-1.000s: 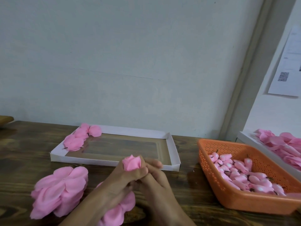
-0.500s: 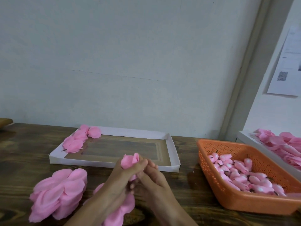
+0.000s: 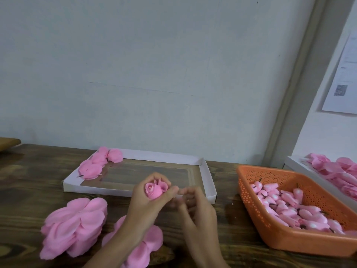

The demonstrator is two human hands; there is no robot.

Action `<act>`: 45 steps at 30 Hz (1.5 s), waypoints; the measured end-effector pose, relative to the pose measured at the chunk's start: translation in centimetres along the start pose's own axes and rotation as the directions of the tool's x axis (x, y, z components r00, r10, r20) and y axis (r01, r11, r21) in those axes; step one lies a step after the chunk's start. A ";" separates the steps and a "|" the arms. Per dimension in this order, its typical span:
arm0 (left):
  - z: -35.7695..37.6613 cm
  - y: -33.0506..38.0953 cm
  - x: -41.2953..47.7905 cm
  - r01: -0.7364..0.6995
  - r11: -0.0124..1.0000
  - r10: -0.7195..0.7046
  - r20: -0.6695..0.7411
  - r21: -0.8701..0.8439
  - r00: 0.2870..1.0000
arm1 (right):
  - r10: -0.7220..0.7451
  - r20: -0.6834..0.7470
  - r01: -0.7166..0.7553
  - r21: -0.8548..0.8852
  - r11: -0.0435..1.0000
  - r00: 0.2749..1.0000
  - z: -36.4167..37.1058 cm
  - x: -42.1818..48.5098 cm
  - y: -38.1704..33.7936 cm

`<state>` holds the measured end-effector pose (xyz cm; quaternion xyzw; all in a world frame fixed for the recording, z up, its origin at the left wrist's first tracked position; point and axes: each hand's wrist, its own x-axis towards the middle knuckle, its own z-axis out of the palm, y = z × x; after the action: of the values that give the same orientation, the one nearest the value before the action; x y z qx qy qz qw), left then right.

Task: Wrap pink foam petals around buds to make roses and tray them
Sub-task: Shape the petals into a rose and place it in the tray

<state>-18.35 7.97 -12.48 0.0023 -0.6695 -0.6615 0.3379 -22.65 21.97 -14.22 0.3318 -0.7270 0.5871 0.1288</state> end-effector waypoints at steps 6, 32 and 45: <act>0.3 -1.1 0.0 0.003 0.986 0.005 -0.051 0.170 0.999 | -0.159 0.148 0.159 0.012 0.987 0.976 -0.5 0.3 -1.4; -1.0 -0.8 0.6 0.044 0.993 -0.075 0.287 0.111 0.955 | 0.152 0.183 -0.203 0.305 0.931 0.971 -3.4 3.6 1.2; -0.9 -2.0 1.0 0.178 0.983 -0.186 0.238 0.054 0.953 | 0.274 0.286 -0.353 0.275 0.894 0.918 -3.3 3.2 2.2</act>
<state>-19.63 6.49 -13.90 -0.0114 -0.7129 -0.6745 0.1914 -27.10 24.23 -13.10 0.2941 -0.6761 0.6661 -0.1125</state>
